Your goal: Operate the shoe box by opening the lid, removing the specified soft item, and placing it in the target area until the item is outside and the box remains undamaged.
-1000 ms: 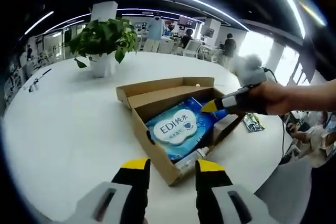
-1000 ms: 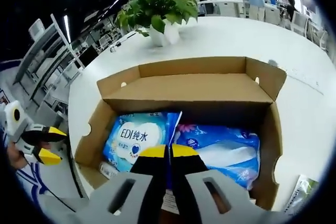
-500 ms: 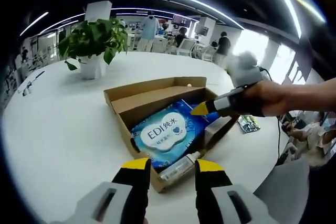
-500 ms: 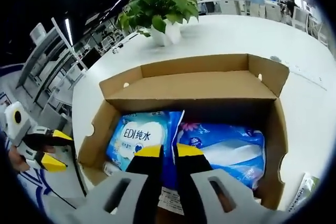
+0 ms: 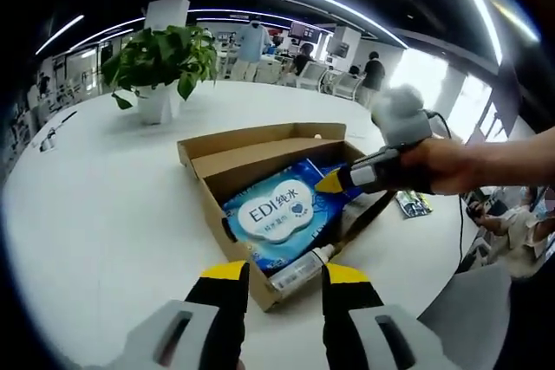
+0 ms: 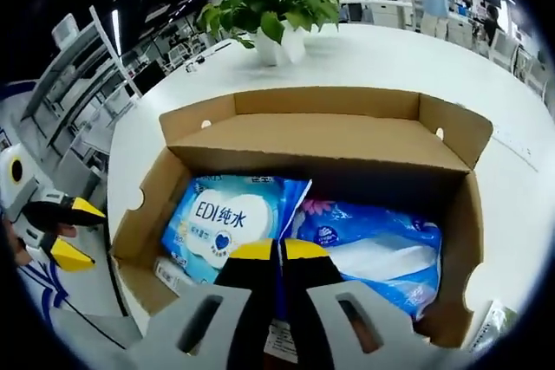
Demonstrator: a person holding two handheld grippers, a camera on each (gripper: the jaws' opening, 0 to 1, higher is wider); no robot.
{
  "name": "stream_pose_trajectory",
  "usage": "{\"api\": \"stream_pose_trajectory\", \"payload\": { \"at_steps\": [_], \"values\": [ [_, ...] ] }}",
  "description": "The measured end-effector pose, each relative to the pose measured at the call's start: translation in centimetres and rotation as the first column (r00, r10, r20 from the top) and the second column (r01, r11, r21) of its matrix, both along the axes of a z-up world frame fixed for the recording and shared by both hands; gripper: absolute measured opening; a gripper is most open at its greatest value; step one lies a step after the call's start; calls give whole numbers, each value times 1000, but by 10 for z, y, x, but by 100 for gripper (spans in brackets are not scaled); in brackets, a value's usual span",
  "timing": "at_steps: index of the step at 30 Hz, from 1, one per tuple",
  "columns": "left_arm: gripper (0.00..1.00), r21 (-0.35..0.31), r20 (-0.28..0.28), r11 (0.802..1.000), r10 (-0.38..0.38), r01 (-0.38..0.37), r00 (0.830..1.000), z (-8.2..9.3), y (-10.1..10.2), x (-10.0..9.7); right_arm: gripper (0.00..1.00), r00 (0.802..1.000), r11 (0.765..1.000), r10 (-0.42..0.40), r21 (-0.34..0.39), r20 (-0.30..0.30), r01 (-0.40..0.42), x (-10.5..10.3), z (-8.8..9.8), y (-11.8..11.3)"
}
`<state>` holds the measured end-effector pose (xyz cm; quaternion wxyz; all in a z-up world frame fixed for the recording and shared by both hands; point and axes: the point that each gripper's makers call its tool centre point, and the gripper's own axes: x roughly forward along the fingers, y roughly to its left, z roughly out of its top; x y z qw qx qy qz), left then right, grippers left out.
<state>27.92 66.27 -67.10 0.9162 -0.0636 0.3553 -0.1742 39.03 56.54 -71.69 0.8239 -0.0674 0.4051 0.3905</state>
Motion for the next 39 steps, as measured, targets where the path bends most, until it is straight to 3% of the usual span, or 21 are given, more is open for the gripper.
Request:
{"api": "stream_pose_trajectory", "payload": {
  "at_steps": [3, 6, 15, 27, 31, 39],
  "values": [
    [34, 0, 1, 1000, -7, 7, 1000, 1, -4, 2, 1, 998, 998, 30, -50, 59, -27, 6, -2, -3],
    [34, 0, 1, 1000, -11, 11, 1000, 1, -7, 4, 0, 995, 997, 10, -76, 97, -2, 22, -5, -12],
    [33, -18, -3, 1000, -25, 24, 1000, 1, -23, 21, 0, 987, 996, -37, -77, 155, 49, 41, 9, -38],
    [32, -91, -54, 996, 1, -6, 999, -12, -44, 59, 0, 980, 987, -103, -108, 168, 122, 39, 14, -73],
    [32, -96, -95, 995, 8, -17, 995, -26, -49, 72, 0, 979, 984, -130, -104, 155, 147, 38, 12, -81],
    [32, -109, -161, 994, 6, -24, 987, -49, -55, 76, 0, 980, 982, -153, -96, 124, 165, 40, 6, -93]
  ]
}}
